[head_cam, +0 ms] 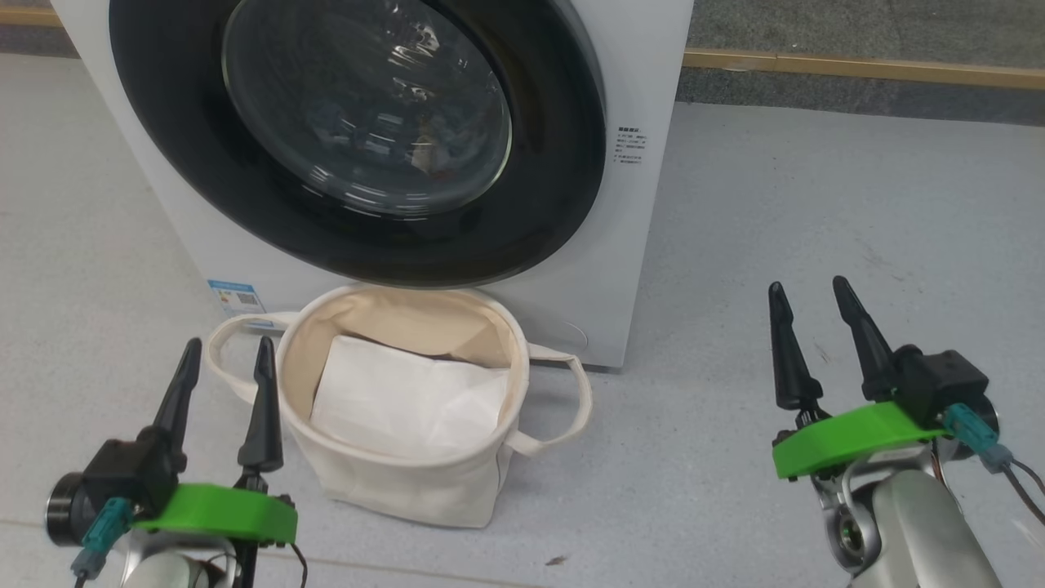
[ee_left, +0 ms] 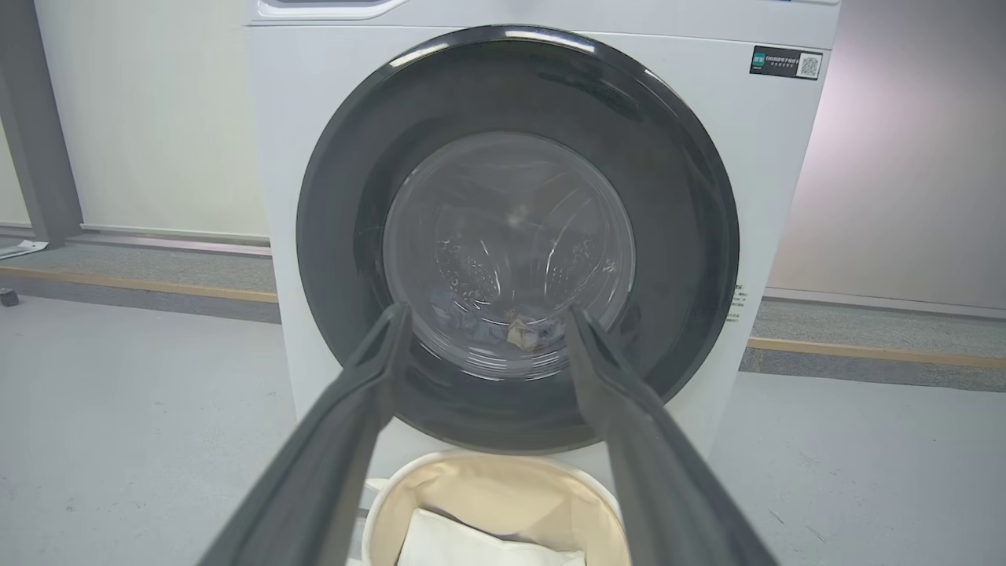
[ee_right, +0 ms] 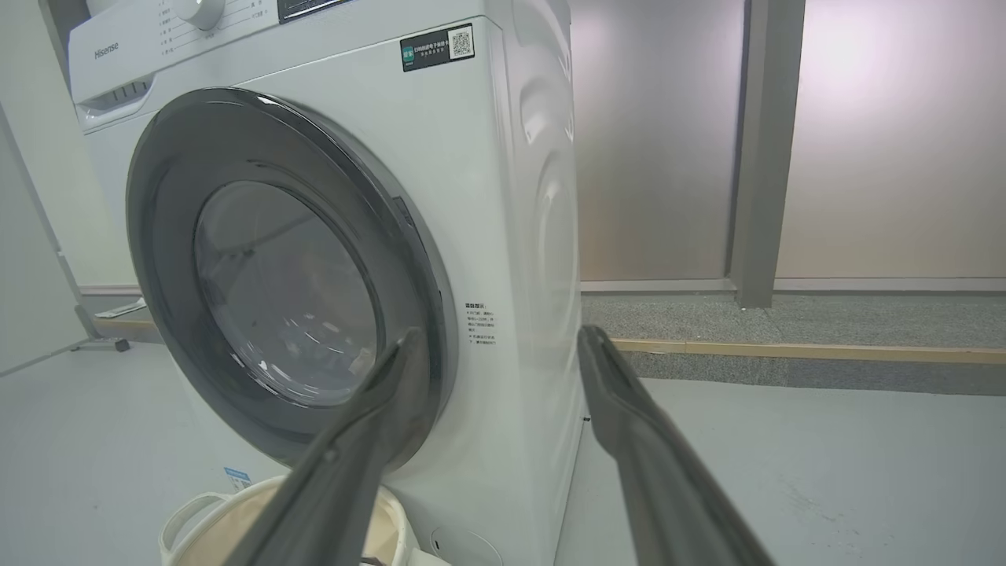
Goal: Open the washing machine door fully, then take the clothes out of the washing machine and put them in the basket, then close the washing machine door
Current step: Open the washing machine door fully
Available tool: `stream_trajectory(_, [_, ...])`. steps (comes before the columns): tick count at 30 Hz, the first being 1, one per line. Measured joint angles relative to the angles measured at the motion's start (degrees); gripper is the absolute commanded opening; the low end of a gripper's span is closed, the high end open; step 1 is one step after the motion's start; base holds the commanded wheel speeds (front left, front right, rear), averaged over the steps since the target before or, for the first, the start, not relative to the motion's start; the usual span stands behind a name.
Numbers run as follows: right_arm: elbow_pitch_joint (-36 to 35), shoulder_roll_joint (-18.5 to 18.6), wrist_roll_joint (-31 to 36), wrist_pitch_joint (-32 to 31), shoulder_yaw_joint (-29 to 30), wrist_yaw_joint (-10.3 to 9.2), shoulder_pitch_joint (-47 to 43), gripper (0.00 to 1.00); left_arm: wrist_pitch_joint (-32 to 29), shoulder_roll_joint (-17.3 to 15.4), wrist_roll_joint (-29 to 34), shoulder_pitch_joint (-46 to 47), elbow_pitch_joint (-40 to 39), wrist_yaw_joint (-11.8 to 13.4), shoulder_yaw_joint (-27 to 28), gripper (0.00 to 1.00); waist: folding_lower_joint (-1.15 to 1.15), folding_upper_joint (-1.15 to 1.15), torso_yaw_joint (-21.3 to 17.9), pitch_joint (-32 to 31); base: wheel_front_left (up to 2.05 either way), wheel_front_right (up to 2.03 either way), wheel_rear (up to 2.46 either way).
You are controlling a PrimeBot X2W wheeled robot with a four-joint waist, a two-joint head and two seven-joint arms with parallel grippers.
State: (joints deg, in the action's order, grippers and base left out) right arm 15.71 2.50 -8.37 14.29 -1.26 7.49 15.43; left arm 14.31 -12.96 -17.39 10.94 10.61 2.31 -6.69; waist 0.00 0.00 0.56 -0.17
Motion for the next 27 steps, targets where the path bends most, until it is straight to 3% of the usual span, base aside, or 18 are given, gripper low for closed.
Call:
stream_trajectory(9, [2.7, 0.01, -11.2, 0.0, 0.71, 0.0, 1.24, 1.0, 0.0, 0.62, -0.55, -0.01, 0.38, -0.85, 0.18, 1.0, 0.0, 0.0, 0.21, 0.21, 0.0, 0.0, 0.0])
stream_trajectory(10, [3.21, 0.01, -13.11, 0.0, 0.98, 0.0, 1.8, 0.87, 0.0, 0.8, -0.56, -0.01, 0.36, -0.9, 0.18, 1.0, 0.0, 0.0, 0.33, 0.33, 0.0, 0.0, 0.0])
stream_trajectory(12, [4.55, 0.04, -16.48, 0.0, 1.54, 0.0, 3.14, 0.08, 0.0, 1.11, -0.56, -0.01, 0.3, -0.92, 0.18, 1.0, 0.0, 0.0, 0.67, 0.61, 0.0, 0.0, 0.0])
stream_trajectory(13, [5.52, 0.09, -17.98, 0.01, 1.56, 0.0, 3.92, 0.01, 0.0, 1.25, -0.56, -0.01, 0.31, -1.1, 0.16, 1.0, 0.0, 0.0, 0.86, 0.78, 0.0, 0.0, 0.0])
stream_trajectory(19, [10.78, 4.37, -32.3, -0.29, 0.51, -0.01, 9.73, 0.0, 0.0, 2.13, -1.52, -0.02, 0.19, -1.42, 0.33, 1.0, 0.0, 0.0, 2.05, 2.5, 0.0, 0.0, 0.0])
stream_trajectory(23, [13.32, 7.4, -44.46, -5.35, -0.7, -0.01, 16.43, 0.0, 0.0, 2.27, -1.47, 0.01, 0.33, -1.92, 0.32, 1.0, 0.0, 0.0, 2.67, 4.09, 0.0, 0.0, 0.0])
stream_trajectory(27, [14.26, 9.83, -51.82, -9.58, -1.77, -0.01, 21.5, 0.0, 0.0, 2.52, -1.47, 0.34, 0.33, -2.36, 0.43, 1.0, 0.0, 0.0, 3.38, 5.31, 0.0, 0.0, 0.0])
